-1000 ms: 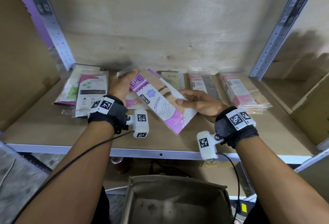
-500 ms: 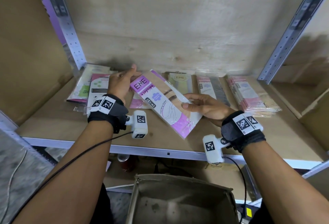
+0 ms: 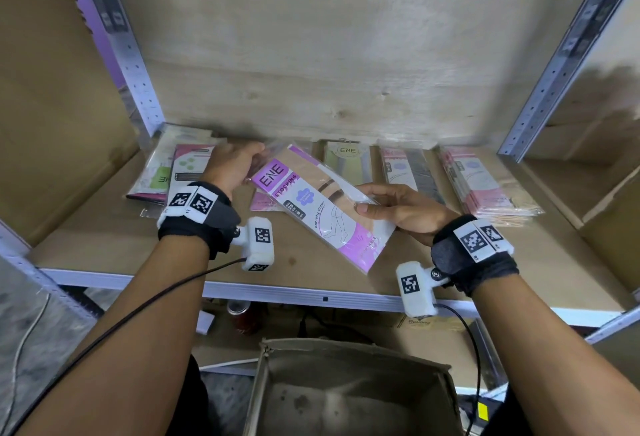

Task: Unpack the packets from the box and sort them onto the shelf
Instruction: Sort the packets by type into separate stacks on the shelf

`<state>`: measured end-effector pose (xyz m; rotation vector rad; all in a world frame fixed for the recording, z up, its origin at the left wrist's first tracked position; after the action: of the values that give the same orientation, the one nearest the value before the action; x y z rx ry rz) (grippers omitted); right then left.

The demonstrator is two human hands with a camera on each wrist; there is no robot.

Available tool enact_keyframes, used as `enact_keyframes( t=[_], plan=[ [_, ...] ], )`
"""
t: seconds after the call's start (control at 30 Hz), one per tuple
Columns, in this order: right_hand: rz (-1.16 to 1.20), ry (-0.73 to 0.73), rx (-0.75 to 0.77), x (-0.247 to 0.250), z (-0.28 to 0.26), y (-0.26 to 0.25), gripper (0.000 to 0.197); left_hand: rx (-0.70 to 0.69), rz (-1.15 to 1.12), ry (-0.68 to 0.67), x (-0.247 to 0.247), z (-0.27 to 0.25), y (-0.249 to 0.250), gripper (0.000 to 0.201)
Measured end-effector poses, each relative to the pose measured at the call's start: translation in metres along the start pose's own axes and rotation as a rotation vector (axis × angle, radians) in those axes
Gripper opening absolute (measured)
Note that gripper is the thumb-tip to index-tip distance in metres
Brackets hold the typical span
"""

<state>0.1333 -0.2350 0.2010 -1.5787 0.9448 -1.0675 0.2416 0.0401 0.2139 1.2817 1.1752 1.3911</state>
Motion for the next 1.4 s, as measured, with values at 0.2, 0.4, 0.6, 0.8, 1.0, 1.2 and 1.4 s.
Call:
enact_keyframes(
  t=[0.2, 0.4, 0.6, 0.8, 1.0, 1.2, 1.4],
  plan=[
    [-0.025, -0.025, -0.039, -0.003, -0.003, 0.000, 0.035, -0.155, 0.217, 0.054, 0.005, -0.003, 0.005, 0.043],
    [-0.029, -0.039, -0.059, -0.007, -0.004, -0.003, 0.037, -0.108, 0.178, -0.008, 0.008, -0.006, 0.009, 0.044],
    [-0.057, 0.000, -0.073, -0.006, -0.002, -0.002, 0.037, -0.096, 0.183, -0.013, 0.010, -0.007, 0.007, 0.045],
    [-0.105, 0.039, -0.082, -0.003, 0.000, 0.001, 0.035, -0.088, 0.199, -0.015, 0.009, -0.008, 0.007, 0.047],
    [-0.111, 0.044, -0.083, -0.005, -0.001, 0.000, 0.034, -0.021, 0.118, -0.044, 0.009, -0.012, 0.007, 0.047],
    [-0.114, 0.047, -0.084, -0.005, -0.001, -0.001, 0.034, -0.012, 0.049, -0.063, 0.006, -0.018, 0.009, 0.047],
    [-0.110, 0.043, -0.073, -0.005, 0.001, 0.001, 0.033, -0.001, -0.022, -0.071, 0.006, -0.017, 0.009, 0.045]
  ],
)
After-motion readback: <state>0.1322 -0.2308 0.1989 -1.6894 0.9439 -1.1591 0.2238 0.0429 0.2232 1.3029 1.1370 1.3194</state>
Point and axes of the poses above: each hand's wrist, its own z-axis towards the middle knuckle, its own x-axis out of the back of the hand, y = z × x, the point moved 4 cm from there along z, towards the middle knuckle, and after that the axes turned 5 degrees about -x, right-handed, at the moved point
